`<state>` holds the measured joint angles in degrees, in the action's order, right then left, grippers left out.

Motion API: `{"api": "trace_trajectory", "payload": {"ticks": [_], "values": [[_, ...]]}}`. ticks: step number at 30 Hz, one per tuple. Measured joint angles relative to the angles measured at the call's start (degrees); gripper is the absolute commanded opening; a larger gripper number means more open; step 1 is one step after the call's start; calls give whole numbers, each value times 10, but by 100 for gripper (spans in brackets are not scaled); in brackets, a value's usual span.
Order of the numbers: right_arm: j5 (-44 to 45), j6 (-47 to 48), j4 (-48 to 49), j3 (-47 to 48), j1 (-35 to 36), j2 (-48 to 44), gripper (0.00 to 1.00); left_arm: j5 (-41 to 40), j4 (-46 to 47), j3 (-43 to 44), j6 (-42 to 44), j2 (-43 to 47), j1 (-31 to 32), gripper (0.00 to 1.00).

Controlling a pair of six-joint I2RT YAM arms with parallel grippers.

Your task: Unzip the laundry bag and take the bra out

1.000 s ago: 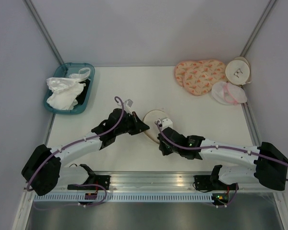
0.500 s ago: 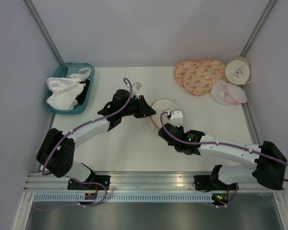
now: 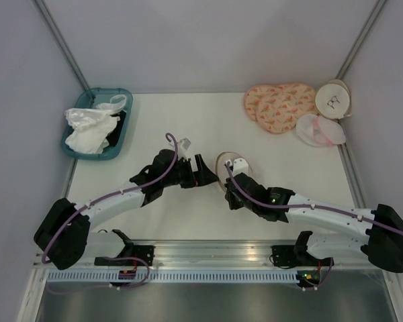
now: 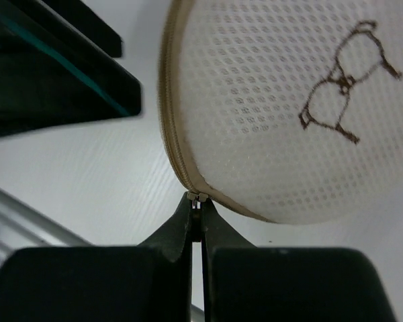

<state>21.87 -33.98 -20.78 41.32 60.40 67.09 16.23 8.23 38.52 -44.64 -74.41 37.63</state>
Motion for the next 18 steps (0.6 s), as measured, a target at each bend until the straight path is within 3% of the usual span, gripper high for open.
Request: {"api": "trace_trajectory", "payload": {"ticks": [9,12,13,14,16,18], "values": [[-167,58,117,-16,0,-16,1,-12,38,-32,-62,16,56,98],[-187,64,132,-16,0,-9,0,-11,53,-16,-71,-12,69,67],[-192,65,135,-16,0,-7,0,-11,59,-14,-73,-20,72,39],[-195,66,135,-16,0,-5,0,-11,61,-14,-79,-26,72,25],[-200,66,135,-16,0,-5,0,-11,61,-14,-80,-33,72,6],[-202,66,135,-16,-1,-5,1,-12,61,-14,-82,-33,73,2]]}}
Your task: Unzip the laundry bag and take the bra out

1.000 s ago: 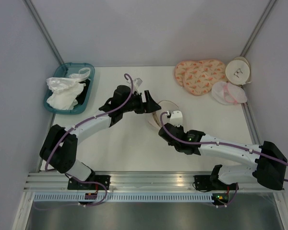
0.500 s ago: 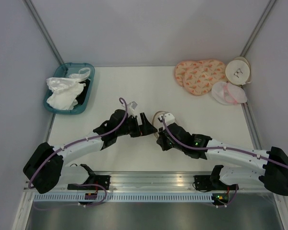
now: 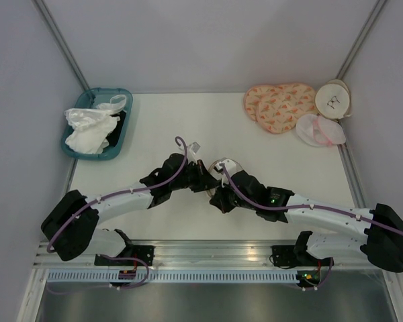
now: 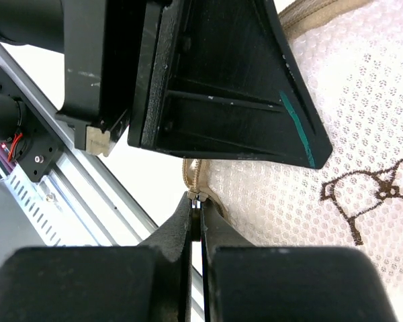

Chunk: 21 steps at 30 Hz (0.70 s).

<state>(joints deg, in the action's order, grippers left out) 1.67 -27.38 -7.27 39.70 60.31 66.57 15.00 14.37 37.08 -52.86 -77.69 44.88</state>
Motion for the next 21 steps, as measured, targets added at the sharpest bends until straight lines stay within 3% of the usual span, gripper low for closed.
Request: {"api": "trace_trajectory", "payload": {"ticks": [9,21], "values": [[41,-35,-48,1,11,18,0,-23,-32,1,14,20,-2,2],[276,-171,-238,38,9,69,0,-25,-56,1,33,39,-23,2]]}}
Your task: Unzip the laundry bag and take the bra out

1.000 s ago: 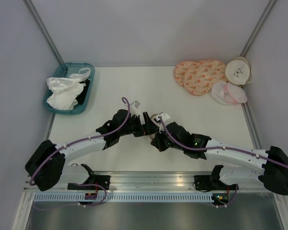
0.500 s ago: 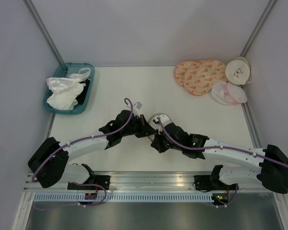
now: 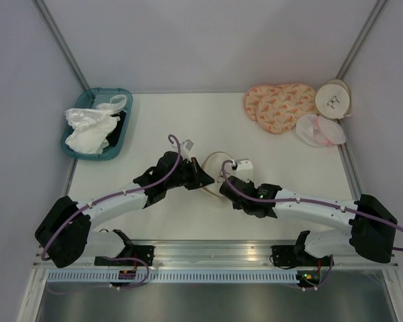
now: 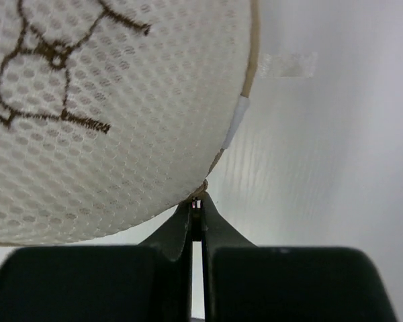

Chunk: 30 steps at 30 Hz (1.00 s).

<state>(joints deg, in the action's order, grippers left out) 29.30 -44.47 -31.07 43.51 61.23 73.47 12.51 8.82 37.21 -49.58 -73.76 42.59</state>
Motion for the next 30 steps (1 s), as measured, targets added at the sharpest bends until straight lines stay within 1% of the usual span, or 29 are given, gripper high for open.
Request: {"api": "trace_trajectory", "payload": {"ticks": [2,5,6,7,8,9,12,15,19,23,27,30], "values": [[30,-13,-11,18,-9,10,0,0,7,0,0,0,0,6],[57,-17,-14,28,-26,21,0,5,17,-1,3,1,-2,45],[65,-17,-17,28,-32,25,1,7,16,-2,7,3,-2,73],[72,-16,-23,27,-40,31,0,10,18,-6,11,7,-2,86],[78,-16,-27,27,-47,38,0,10,18,-12,9,14,-2,94],[82,-17,-29,26,-53,44,0,9,18,-19,11,24,-2,100],[85,-17,-29,17,-59,57,0,-16,7,-41,14,68,-2,99],[85,-17,-30,7,-60,66,1,-64,6,-62,23,108,-2,100],[82,-15,-26,3,-62,73,0,-120,13,-88,50,114,-3,100],[73,-7,-16,1,-64,78,0,-153,50,-111,92,76,-4,100],[60,0,-7,0,-64,80,0,-169,98,-111,127,-1,-4,100],[47,11,3,-2,-64,80,0,-172,114,-91,139,-61,-4,100]]}}
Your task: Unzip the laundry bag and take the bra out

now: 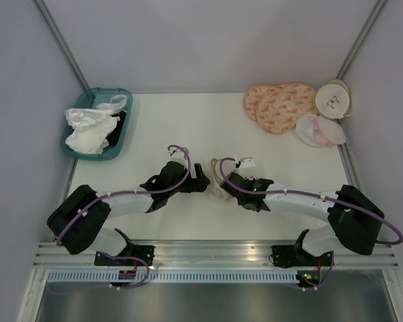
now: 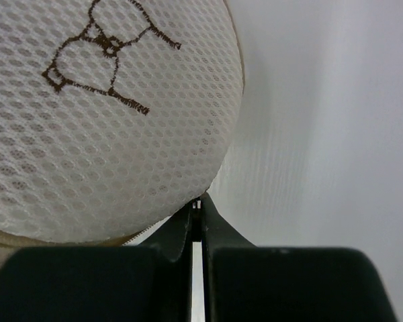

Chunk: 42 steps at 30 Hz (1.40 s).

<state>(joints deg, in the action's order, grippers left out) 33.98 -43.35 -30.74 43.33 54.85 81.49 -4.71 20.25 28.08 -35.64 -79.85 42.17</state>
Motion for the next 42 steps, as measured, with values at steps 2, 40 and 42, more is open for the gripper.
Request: {"api": "trace_trajectory", "payload": {"ticks": [2,40,42], "values": [[-9,8,8,-3,0,-1,0,1,15,23,2,-40,0,94],[-113,120,98,43,-7,-94,98,70,55,3,-8,56,0,2],[-103,122,103,53,-10,-83,98,70,52,1,-8,68,-1,2]]}}
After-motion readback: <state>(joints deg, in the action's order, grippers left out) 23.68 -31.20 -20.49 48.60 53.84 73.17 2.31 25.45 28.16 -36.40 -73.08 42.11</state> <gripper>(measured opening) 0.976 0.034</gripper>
